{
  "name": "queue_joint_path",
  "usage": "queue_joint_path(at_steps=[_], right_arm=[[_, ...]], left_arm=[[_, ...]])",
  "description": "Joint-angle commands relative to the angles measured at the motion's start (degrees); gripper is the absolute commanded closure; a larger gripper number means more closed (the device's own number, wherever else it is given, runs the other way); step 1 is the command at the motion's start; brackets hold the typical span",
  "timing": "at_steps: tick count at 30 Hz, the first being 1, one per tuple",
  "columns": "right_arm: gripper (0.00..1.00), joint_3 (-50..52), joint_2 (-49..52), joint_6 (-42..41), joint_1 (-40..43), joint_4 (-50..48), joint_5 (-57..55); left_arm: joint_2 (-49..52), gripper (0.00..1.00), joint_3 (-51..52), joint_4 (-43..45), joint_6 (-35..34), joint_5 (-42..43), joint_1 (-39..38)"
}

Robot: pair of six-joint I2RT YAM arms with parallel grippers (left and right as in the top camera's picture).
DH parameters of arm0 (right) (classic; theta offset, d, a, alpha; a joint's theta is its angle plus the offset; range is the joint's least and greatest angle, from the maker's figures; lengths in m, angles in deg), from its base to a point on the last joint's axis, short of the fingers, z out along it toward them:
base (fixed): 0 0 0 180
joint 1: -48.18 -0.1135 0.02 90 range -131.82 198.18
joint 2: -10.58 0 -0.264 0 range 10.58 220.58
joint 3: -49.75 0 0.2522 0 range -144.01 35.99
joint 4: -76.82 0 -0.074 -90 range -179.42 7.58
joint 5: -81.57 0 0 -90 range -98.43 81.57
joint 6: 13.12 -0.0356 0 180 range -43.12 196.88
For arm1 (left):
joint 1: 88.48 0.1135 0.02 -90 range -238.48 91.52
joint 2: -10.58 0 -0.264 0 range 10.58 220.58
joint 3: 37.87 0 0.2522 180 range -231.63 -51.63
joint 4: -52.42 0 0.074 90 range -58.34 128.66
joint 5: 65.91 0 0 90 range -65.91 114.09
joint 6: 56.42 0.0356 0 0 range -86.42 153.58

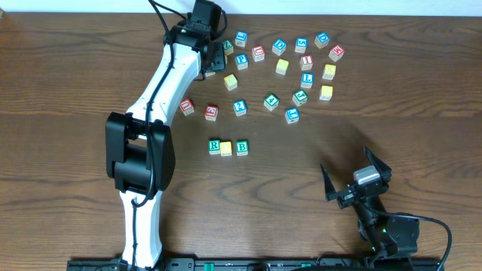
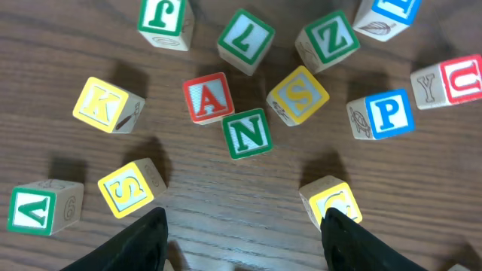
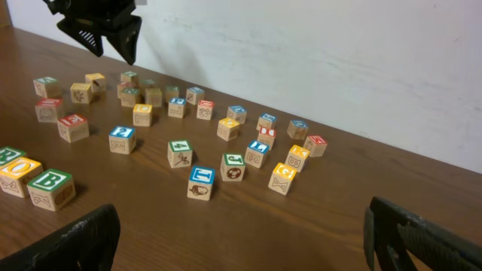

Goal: Spell out ROBOT

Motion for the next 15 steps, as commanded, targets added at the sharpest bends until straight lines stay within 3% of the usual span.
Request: queue_joint_path(at_steps=[1,9,15], right_arm=[[0.01,0.1,-0.3,-0.9,-0.4,0.2,0.2],[0.01,0.1,-0.3,-0.9,-0.4,0.2,0.2],[0.01,0.1,-0.3,-0.9,-0.4,0.2,0.2]], left_arm=[[-0.4,0.36,-0.4,0.1,3.8,2.8,-0.5],[-0.6,0.36,-0.4,-1.7,8.1,2.7,-0.1],[-6.4,0.36,-1.5,-7.8,10.3,2.6,5.3]])
